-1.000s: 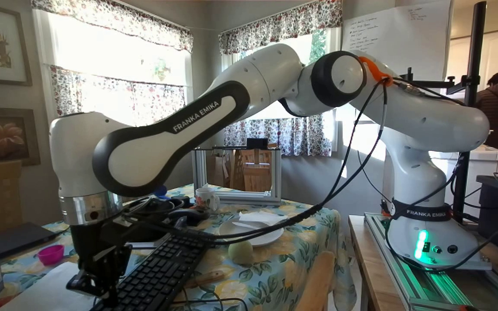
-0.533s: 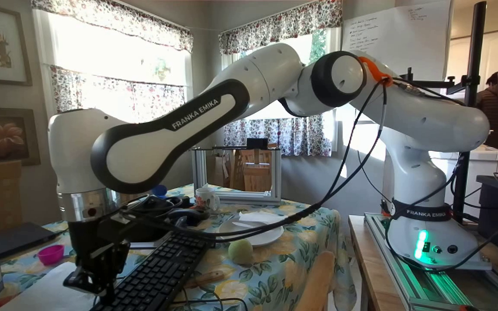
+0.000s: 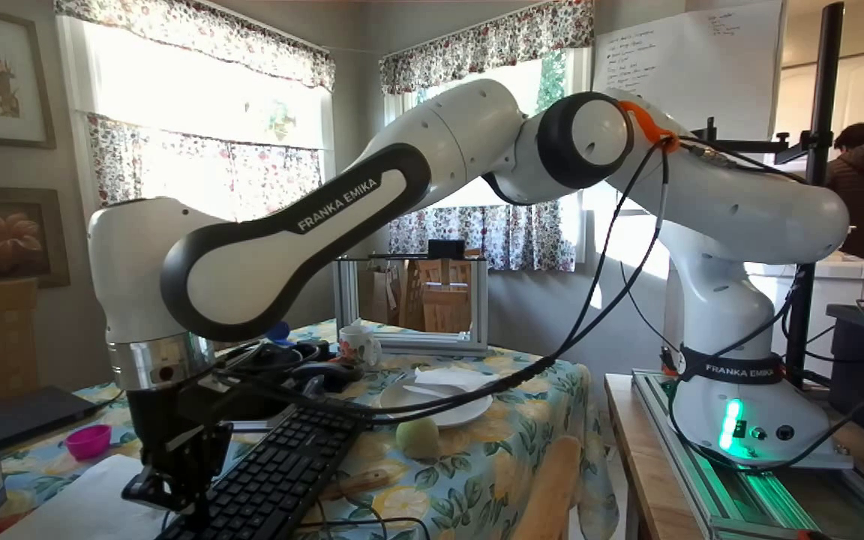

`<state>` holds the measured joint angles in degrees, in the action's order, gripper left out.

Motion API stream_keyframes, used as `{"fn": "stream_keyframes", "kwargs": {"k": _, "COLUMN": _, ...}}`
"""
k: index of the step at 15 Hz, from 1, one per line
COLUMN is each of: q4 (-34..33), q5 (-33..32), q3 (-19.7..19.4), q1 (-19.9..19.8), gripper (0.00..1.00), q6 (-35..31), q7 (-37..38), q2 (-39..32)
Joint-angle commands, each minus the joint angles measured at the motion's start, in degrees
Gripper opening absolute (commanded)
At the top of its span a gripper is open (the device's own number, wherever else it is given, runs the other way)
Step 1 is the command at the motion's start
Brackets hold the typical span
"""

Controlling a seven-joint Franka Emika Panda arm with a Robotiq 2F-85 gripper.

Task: Press a key on the keyboard thrice.

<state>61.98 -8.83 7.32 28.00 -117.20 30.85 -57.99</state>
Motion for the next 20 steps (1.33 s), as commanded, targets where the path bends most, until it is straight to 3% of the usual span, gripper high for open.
{"fn": "stream_keyframes", "kwargs": {"k": 1, "q4": -2.6, "q5": 0.49, "q3": 0.05, "q1": -0.24, "gripper": 0.0, "q6": 1.87, "q7": -0.05, "q2": -1.54}}
{"fn": "stream_keyframes", "kwargs": {"k": 20, "q4": -3.12, "q5": 2.06, "q3": 0.47, "q1": -0.84, "gripper": 0.0, "q6": 2.74, "q7": -2.66, "q2": -2.09}}
